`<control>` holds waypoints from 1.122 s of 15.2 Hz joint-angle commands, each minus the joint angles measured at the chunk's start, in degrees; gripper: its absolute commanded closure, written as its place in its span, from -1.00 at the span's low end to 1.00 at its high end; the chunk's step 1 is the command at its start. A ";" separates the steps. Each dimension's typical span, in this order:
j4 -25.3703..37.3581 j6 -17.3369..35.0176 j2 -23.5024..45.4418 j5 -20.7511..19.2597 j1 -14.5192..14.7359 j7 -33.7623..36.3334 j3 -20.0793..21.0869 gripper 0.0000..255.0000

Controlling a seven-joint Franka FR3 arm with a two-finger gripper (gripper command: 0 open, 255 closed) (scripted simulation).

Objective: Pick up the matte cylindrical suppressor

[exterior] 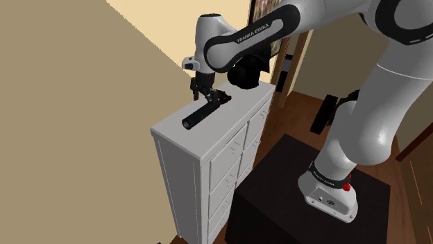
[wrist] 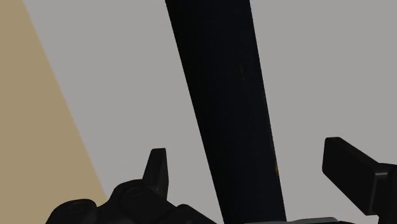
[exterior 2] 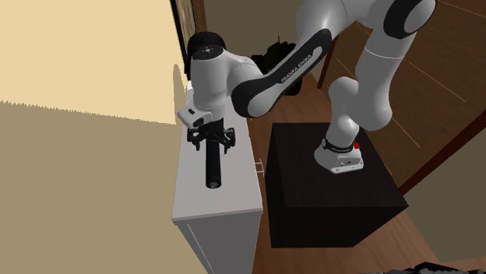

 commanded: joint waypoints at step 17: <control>-2.56 6.29 3.83 -0.10 0.46 -2.09 0.45 1.00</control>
